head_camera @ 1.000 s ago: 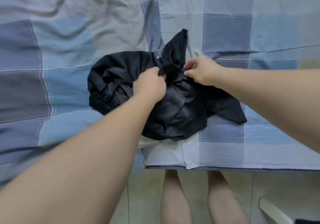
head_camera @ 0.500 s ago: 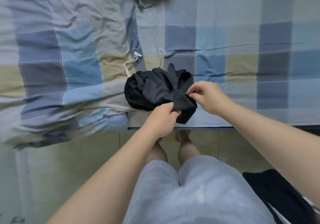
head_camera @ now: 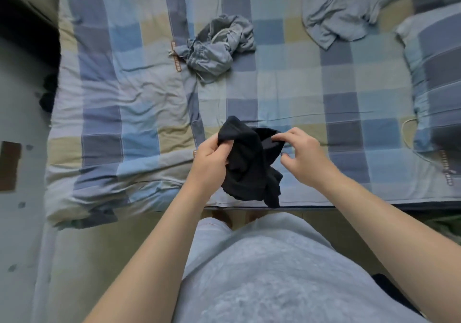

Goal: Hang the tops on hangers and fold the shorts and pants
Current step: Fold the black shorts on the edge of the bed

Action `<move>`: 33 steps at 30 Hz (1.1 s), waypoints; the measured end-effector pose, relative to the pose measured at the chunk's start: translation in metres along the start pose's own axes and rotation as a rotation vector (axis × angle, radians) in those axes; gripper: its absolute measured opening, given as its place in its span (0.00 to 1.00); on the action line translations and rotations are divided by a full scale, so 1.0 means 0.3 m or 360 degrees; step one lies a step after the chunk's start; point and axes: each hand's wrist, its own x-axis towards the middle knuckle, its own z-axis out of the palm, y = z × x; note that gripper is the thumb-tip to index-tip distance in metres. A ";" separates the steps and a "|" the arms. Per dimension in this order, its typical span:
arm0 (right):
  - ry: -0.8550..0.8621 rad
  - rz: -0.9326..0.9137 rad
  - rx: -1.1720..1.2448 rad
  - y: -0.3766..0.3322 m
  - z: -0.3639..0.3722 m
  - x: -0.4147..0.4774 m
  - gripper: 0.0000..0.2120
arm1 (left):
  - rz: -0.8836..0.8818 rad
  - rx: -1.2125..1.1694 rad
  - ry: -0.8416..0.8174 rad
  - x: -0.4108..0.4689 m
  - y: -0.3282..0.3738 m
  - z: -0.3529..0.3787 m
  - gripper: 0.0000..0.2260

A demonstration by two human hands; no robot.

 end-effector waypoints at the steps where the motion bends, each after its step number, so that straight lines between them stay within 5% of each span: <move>1: 0.0060 -0.0030 0.0004 -0.011 -0.029 -0.006 0.15 | 0.0003 -0.0101 0.0037 -0.007 0.037 0.003 0.16; 5: 0.0256 -0.0092 0.0122 -0.060 -0.144 -0.030 0.01 | 0.0025 -0.0378 0.0124 -0.006 0.156 0.006 0.15; 10: 0.0402 -0.0230 0.0328 -0.124 -0.294 -0.062 0.10 | -0.0226 -0.0888 0.0469 0.069 0.231 -0.012 0.12; 13: 0.0389 -0.0276 0.0450 -0.182 -0.372 -0.070 0.16 | -0.0349 -0.1077 0.0319 0.102 0.259 -0.006 0.15; 21: 0.0485 -0.0071 0.0957 -0.305 -0.508 0.021 0.15 | 0.0139 0.0014 -0.0175 0.053 0.355 0.150 0.10; 26: 0.0469 -0.0045 0.1400 -0.359 -0.580 0.027 0.13 | 0.0254 0.0591 -0.0377 0.044 0.332 0.281 0.23; 33: 0.0555 -0.0132 0.1816 -0.397 -0.674 0.010 0.09 | 0.0447 0.1075 -0.0030 0.124 0.263 0.374 0.10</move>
